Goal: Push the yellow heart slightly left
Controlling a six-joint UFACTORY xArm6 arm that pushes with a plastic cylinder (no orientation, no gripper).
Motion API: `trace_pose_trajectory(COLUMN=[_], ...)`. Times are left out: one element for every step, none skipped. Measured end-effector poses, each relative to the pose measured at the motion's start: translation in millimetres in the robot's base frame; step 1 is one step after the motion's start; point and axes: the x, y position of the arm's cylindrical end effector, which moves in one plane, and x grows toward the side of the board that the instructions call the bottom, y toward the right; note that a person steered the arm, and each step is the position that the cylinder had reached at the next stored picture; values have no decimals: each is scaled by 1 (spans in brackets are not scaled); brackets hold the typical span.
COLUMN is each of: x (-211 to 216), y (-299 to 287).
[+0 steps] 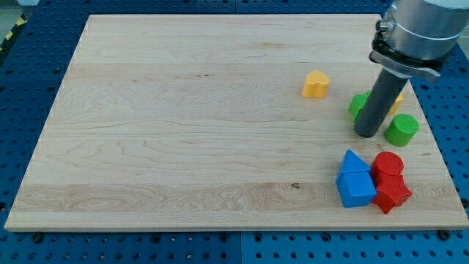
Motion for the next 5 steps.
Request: trace_pose_trajectory(x=[-9,-41,-71,-86,-84], y=[-24,-25,-25,-8,6])
